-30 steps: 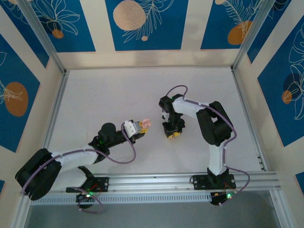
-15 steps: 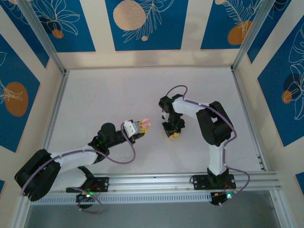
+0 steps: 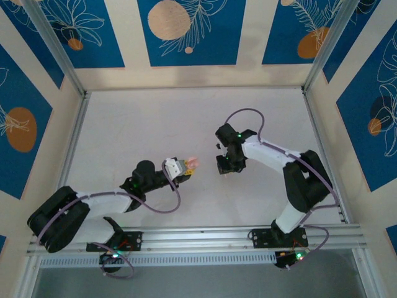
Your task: Insert the wireless bluetooth earbuds into the charging case
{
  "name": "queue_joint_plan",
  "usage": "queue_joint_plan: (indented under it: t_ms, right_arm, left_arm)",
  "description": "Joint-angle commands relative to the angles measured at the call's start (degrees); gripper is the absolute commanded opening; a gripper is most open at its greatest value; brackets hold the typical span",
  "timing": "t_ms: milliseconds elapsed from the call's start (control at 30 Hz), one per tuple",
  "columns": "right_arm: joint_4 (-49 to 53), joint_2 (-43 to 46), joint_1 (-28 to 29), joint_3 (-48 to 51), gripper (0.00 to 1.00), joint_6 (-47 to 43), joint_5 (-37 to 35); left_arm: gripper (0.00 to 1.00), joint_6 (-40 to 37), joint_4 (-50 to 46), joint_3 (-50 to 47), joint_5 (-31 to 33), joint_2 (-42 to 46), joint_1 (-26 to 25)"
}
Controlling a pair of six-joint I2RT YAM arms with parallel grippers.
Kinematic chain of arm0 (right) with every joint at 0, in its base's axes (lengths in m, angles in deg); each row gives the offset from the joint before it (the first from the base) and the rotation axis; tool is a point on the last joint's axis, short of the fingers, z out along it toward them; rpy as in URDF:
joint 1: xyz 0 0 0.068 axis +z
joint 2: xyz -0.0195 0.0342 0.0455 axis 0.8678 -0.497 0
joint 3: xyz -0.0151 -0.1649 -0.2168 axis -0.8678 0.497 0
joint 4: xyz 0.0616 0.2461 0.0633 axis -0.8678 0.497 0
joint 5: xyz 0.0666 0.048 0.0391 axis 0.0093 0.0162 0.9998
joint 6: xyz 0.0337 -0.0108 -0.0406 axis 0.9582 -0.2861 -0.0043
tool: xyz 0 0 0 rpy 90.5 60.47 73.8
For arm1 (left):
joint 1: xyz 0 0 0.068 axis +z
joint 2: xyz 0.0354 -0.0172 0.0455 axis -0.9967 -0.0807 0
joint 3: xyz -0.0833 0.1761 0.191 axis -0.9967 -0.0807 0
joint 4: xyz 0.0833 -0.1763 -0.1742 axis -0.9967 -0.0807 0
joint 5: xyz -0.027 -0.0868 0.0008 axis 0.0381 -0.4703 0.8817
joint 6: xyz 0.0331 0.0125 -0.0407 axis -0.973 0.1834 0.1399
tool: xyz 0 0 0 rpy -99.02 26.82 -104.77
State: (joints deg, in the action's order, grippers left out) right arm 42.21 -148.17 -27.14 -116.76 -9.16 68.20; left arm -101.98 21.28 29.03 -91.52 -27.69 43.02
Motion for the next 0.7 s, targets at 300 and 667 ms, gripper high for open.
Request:
queue_joint_plan:
  t_ms: [300, 667]
  right_arm:
    - [-26.8, 18.1, 0.8, 13.3, 0.19, 9.5, -2.8]
    - [-43.5, 26.6, 3.1, 21.9, 0.19, 13.2, -1.3]
  left_arm:
    - [0.12, 2.3, 13.2, 3.9, 1.0, -11.5, -2.6]
    - [0.12, 3.5, 20.1, 5.4, 3.8, -17.1, -3.5]
